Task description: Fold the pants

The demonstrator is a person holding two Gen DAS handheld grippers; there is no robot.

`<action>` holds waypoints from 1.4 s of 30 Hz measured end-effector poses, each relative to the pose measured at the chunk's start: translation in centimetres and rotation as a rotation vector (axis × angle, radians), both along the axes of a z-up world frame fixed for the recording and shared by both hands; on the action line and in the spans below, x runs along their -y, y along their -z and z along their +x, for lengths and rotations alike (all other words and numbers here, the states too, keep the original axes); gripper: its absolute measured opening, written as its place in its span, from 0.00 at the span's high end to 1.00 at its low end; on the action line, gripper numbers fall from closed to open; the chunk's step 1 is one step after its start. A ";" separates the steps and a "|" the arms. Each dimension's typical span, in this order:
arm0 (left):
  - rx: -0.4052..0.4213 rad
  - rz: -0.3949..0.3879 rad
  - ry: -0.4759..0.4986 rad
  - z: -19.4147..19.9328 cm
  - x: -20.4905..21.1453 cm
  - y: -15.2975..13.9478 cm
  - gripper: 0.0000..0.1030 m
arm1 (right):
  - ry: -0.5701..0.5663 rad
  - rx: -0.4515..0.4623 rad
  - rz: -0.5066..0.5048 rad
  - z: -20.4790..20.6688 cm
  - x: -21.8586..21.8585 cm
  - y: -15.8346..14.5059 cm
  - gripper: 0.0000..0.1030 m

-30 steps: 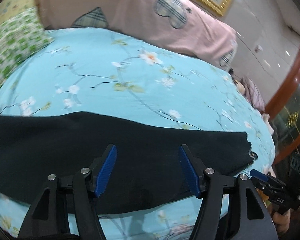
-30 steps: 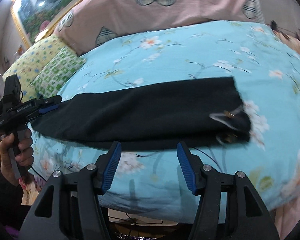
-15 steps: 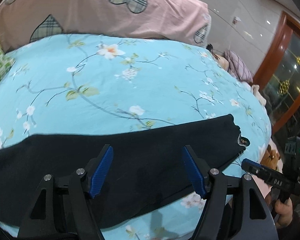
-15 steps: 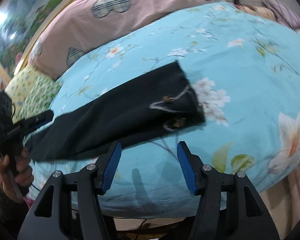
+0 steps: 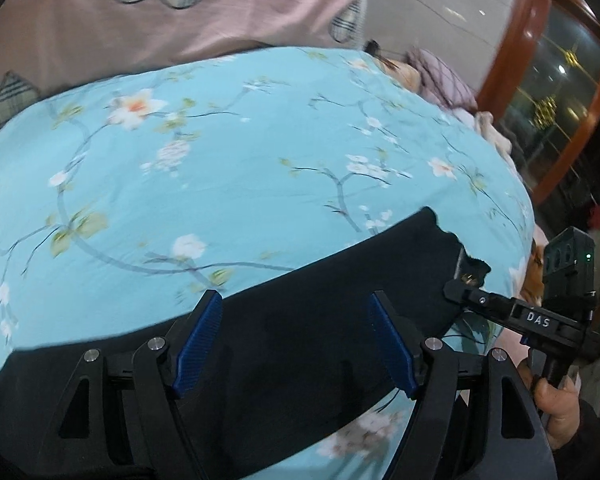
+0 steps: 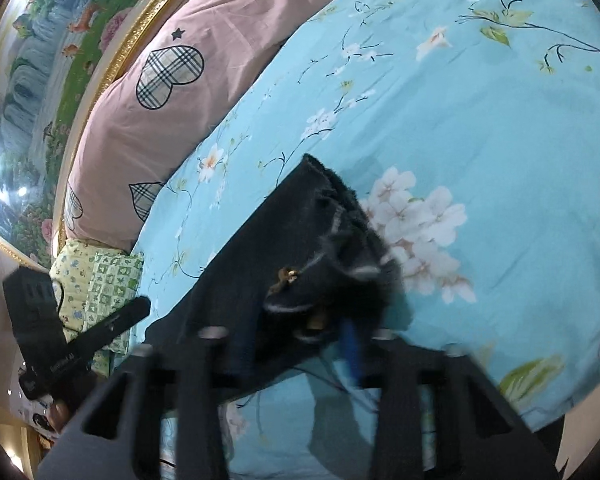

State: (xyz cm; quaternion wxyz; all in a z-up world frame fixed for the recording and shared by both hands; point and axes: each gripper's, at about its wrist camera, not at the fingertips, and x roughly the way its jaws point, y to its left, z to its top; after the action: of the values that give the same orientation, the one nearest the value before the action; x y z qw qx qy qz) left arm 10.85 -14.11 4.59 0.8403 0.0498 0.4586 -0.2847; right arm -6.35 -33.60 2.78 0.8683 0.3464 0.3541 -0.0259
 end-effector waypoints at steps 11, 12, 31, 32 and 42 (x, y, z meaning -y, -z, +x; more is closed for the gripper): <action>-0.142 0.047 0.300 3.2 10.0 2.5 0.26 | -0.055 0.053 0.022 -2.2 3.4 0.6 0.88; -0.150 0.053 0.329 3.4 10.9 2.8 0.26 | -0.062 0.052 0.018 -2.1 3.4 0.6 0.88; -0.212 -0.072 0.455 3.8 12.7 3.3 0.89 | -0.158 0.095 -0.059 -1.7 2.2 -0.7 0.88; -0.203 -0.084 0.453 3.7 12.5 2.9 0.89 | -0.168 0.106 -0.065 -1.6 2.0 -1.1 0.88; -0.126 -0.230 0.393 2.4 6.5 -1.9 0.90 | -0.328 0.241 -0.056 -0.9 -2.2 -5.1 0.88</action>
State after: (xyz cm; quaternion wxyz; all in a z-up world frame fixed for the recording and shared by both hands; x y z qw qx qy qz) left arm 13.27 -20.61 6.51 0.7386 0.0242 0.4565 -0.4955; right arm -7.22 -31.36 7.89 0.9062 0.2605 0.2985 0.1478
